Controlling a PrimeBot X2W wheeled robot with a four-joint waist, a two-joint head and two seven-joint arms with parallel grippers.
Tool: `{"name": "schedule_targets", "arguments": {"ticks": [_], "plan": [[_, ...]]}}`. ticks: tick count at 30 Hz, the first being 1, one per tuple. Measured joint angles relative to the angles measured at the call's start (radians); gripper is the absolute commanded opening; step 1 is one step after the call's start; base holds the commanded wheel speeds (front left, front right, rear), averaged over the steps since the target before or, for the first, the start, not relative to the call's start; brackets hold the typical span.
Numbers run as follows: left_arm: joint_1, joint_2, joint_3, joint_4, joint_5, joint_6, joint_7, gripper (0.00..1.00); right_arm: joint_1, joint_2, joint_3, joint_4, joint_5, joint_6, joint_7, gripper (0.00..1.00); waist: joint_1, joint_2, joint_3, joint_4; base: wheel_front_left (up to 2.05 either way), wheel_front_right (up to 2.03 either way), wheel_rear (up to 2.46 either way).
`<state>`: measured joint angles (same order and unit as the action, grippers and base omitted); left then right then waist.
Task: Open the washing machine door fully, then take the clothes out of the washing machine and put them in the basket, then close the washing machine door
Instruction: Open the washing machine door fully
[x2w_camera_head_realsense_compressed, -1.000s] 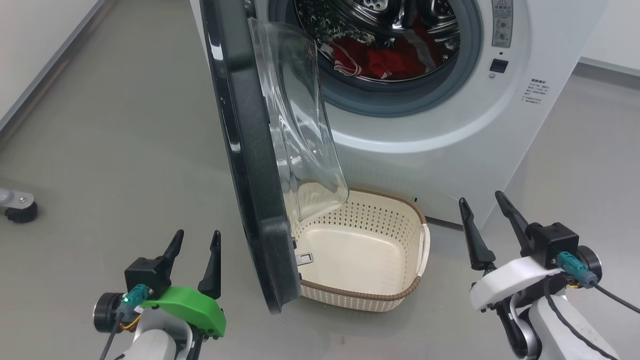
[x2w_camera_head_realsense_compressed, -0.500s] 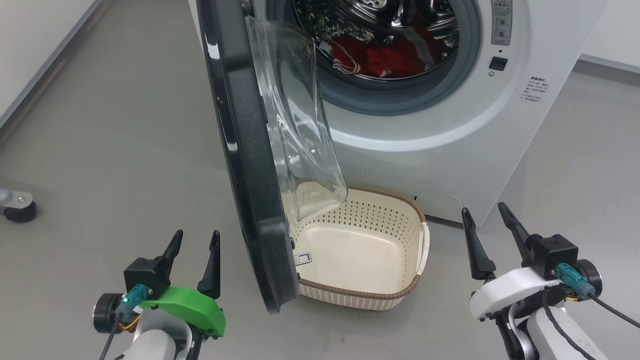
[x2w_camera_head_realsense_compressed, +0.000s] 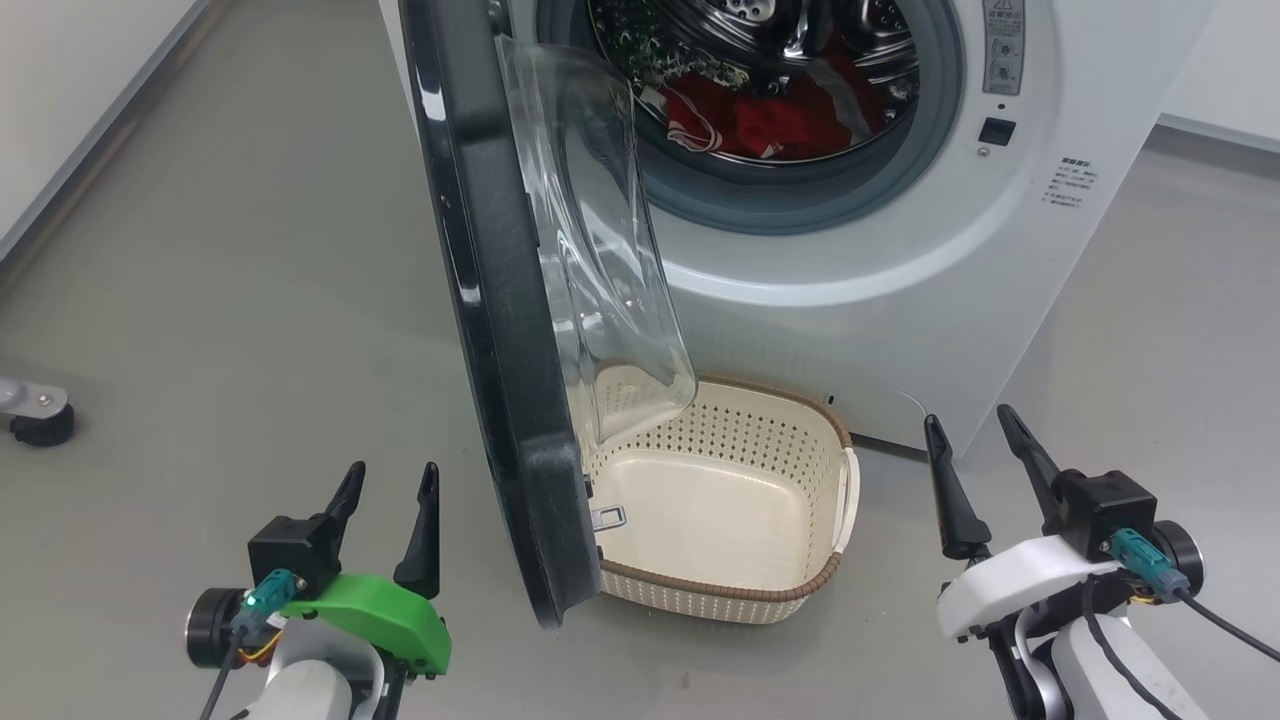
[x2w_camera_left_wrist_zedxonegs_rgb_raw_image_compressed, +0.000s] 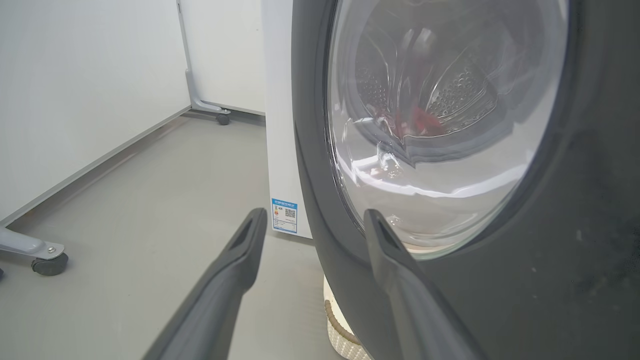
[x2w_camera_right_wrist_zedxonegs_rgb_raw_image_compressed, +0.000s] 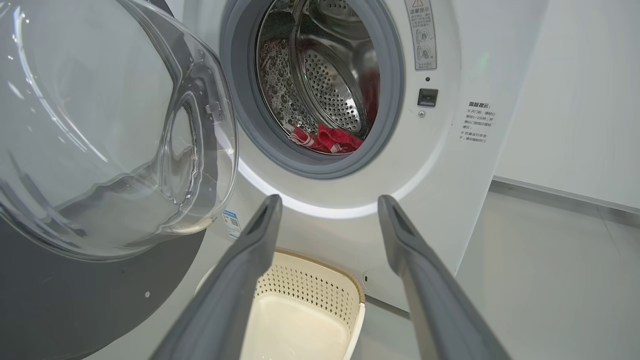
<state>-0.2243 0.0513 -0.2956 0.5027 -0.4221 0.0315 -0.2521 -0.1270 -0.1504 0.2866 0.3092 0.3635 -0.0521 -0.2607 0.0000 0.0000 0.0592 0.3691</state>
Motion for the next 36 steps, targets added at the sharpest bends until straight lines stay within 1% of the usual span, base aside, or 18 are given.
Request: {"name": "schedule_targets", "arguments": {"ticks": [1,3,10,14,17,20,21,24,26,29,33,36], "plan": [[0.0,0.0,0.0,0.0,0.0,0.0,0.0,0.65,0.003,0.002,-0.002,0.0,-0.002,0.002,0.0,1.0,0.0,0.0,0.0,0.0,0.0,0.0,0.0],[0.0,0.0,0.0,0.001,0.0,0.003,0.0,0.0,0.012,0.007,-0.006,0.0,-0.007,0.007,0.0,1.0,0.0,0.0,-0.001,0.001,0.0,0.0,0.0],[0.0,0.0,0.0,0.0,0.0,0.003,0.0,0.0,0.016,0.021,-0.017,0.004,-0.023,0.024,0.0,1.0,0.0,0.0,0.001,0.002,0.0,0.0,0.0],[0.0,0.0,0.004,-0.013,0.0,0.006,0.0,0.0,0.016,0.024,-0.023,0.004,-0.033,0.025,0.0,1.0,0.0,0.0,0.001,0.003,0.0,0.0,0.0],[-0.001,0.001,0.019,-0.05,0.001,0.007,0.0,0.0,0.017,0.025,-0.03,0.005,-0.036,0.034,0.0,1.0,0.0,0.0,0.0,0.005,0.0,0.0,0.0],[-0.008,0.005,0.047,-0.127,0.012,0.014,0.0,0.0,0.017,0.028,-0.036,0.006,-0.044,0.035,0.0,1.0,0.0,0.0,-0.001,0.007,0.0,0.0,0.0],[-0.017,0.006,0.057,-0.159,0.019,0.016,0.0,0.0,0.018,0.029,-0.039,0.006,-0.047,0.041,0.0,1.0,0.0,0.0,-0.002,0.008,0.0,0.0,0.0],[-0.062,0.008,0.083,-0.274,0.041,0.016,0.0,0.0,0.019,0.031,-0.049,0.007,-0.051,0.043,0.0,1.0,0.0,0.0,-0.005,0.012,0.0,0.0,0.0],[-0.088,0.008,0.098,-0.349,0.055,0.016,0.0,0.0,0.02,0.031,-0.055,0.008,-0.052,0.051,0.0,1.0,0.0,0.0,-0.008,0.014,0.0,0.0,0.0],[-0.107,0.007,0.102,-0.458,0.086,0.015,-0.005,0.0,0.025,0.035,-0.06,0.01,-0.057,0.051,0.0,1.0,0.0,0.0,-0.012,0.017,0.0,0.0,0.0],[-0.11,0.006,0.091,-0.58,0.109,-0.007,-0.006,0.0,0.035,0.047,-0.064,0.012,-0.062,0.06,0.0,1.0,0.0,0.0,-0.019,0.019,0.0,0.0,0.0],[-0.11,0.005,0.056,-0.643,0.114,-0.029,-0.006,0.0,0.035,0.055,-0.065,0.013,-0.066,0.062,0.0,1.0,0.0,0.0,-0.023,0.019,0.0,0.0,0.0]]}}
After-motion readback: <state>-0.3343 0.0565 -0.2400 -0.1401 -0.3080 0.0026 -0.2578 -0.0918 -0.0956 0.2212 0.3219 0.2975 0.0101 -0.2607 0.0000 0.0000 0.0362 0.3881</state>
